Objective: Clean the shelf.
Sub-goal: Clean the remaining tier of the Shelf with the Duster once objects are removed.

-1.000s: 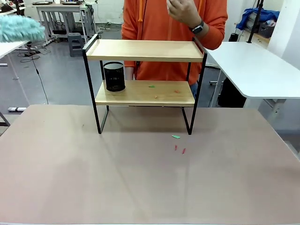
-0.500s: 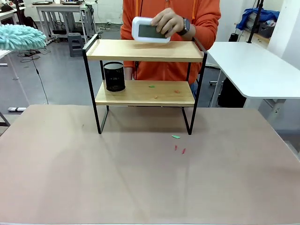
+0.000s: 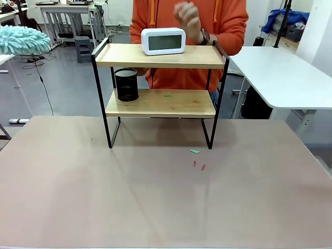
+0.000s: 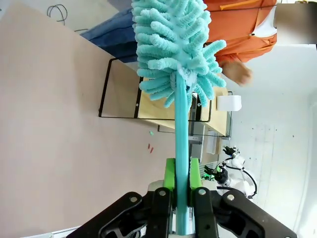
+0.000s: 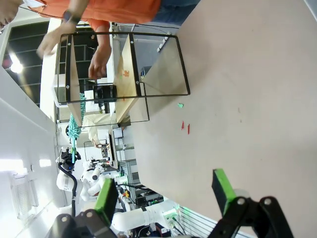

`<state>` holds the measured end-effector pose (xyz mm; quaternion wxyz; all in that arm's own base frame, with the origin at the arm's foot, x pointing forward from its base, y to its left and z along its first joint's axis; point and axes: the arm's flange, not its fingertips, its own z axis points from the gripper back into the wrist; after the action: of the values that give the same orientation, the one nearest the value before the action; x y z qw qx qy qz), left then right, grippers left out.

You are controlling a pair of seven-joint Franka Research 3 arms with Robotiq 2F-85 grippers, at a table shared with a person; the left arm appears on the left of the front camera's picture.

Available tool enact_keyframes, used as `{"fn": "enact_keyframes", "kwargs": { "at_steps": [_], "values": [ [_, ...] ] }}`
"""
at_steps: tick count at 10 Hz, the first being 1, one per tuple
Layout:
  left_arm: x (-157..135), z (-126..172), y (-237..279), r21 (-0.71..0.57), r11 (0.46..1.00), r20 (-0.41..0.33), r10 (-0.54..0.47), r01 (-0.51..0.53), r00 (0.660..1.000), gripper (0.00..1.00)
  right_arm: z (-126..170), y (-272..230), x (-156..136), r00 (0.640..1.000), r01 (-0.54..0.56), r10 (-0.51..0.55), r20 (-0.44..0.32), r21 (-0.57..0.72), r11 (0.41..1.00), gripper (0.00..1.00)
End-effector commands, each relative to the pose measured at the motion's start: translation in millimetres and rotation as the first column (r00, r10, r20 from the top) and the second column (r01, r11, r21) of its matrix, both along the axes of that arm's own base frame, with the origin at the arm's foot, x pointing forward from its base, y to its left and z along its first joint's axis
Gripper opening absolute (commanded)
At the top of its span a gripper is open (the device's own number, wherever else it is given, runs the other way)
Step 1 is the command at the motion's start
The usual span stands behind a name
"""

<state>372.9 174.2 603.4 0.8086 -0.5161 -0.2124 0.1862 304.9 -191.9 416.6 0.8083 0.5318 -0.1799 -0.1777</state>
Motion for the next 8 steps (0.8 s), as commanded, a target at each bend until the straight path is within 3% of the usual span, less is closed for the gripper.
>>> {"fn": "enact_keyframes", "kwargs": {
  "at_steps": [1,7,8],
  "values": [
    [-0.1,2.8,-0.4,-0.002,1.0,0.012,-0.005,0.005,1.0,0.12,1.4,1.0,1.5,1.0,0.002,-0.002,0.03,0.011,1.0,1.0],
    [0.0,0.0,0.0,0.0,1.0,0.0,0.0,0.0,1.0,0.12,1.4,1.0,1.5,1.0,0.002,-0.002,0.03,0.011,1.0,1.0],
    [-5.7,4.6,-7.4,0.038,0.999,0.026,-0.032,0.031,0.999,0.12,1.4,1.0,1.5,1.0,0.002,-0.002,0.03,0.011,1.0,1.0]
  ]
}}
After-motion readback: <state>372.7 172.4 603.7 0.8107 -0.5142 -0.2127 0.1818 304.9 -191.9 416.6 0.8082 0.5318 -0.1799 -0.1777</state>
